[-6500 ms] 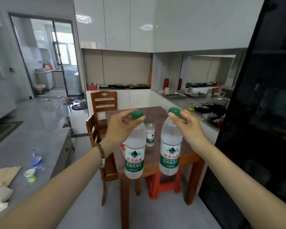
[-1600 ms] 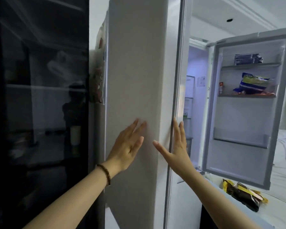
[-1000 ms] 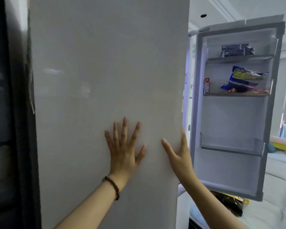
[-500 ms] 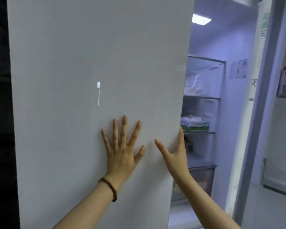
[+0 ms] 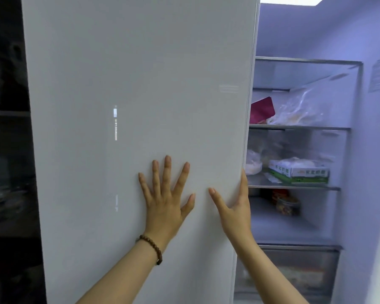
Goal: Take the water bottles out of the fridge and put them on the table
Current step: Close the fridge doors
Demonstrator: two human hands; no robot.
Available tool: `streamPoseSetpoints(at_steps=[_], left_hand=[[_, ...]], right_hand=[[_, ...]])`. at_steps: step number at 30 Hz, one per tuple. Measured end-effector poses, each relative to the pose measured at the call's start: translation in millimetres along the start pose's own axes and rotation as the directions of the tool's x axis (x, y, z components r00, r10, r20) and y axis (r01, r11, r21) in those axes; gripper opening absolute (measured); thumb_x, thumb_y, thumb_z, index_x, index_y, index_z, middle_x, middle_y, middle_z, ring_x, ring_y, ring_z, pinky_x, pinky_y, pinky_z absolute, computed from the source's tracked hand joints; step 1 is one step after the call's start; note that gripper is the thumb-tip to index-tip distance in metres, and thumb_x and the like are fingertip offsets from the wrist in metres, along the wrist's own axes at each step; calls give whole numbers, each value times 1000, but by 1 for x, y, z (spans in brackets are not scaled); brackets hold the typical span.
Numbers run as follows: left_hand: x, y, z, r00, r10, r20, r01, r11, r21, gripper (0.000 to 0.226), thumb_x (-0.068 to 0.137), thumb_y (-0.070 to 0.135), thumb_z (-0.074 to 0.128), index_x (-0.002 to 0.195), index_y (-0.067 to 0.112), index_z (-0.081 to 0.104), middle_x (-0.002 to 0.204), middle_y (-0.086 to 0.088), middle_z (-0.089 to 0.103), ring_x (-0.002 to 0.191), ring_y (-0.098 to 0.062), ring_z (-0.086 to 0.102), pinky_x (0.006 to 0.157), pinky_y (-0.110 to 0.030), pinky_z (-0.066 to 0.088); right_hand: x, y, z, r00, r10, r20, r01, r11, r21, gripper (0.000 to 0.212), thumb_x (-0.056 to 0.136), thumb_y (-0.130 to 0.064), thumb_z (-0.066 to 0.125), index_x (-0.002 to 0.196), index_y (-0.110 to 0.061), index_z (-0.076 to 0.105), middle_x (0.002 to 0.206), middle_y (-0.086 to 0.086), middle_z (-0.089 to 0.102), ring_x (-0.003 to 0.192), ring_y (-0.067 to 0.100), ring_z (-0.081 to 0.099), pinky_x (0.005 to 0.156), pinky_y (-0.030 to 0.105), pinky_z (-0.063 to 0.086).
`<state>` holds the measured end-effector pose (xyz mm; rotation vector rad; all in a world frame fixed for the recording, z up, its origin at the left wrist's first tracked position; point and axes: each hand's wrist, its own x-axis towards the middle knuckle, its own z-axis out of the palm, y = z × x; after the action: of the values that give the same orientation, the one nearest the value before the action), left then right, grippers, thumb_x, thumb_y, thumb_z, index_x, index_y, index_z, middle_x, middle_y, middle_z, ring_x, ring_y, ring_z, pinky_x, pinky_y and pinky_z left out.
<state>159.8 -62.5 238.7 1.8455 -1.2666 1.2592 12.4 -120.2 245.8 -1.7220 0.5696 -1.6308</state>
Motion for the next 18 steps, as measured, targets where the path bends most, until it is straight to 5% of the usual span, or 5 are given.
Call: streamPoseSetpoints(at_steps=[4,12,15,18], left_hand=[[-1,2,-12,997,-10,79,10,1000,-3,67,91,56,26,148,28,5,155,-14,7,142,-37,5,111,-63,6],[-44,36,-91,922,-6,387,145,932,-331,71,79,68,-4,143,39,-13,156,8,-14,145,-18,-9,115,-38,-7],[-73,70,-134,893,16,450,178,905,-385,65,89,60,14,146,33,0,158,5,-2,145,-18,-1,117,-36,-1],[-92,115,-174,897,59,437,191,841,-506,72,83,64,16,144,26,25,151,4,30,139,-15,24,116,-31,15]], right_hand=[[-1,-1,-8,998,3,70,-3,1000,-3,85,80,-26,71,147,-31,19,153,-16,26,137,-6,27,107,6,24],[-55,-43,-100,986,45,160,-20,988,-152,63,90,-36,57,145,-36,26,146,-26,29,134,-6,28,112,18,25],[-91,-73,-153,984,54,168,-7,964,-265,63,90,-38,55,144,-38,23,148,-24,25,137,-2,24,108,18,22],[-124,-109,-215,971,66,231,40,903,-427,68,87,-48,54,145,-40,20,155,-21,15,141,-2,16,110,21,18]])
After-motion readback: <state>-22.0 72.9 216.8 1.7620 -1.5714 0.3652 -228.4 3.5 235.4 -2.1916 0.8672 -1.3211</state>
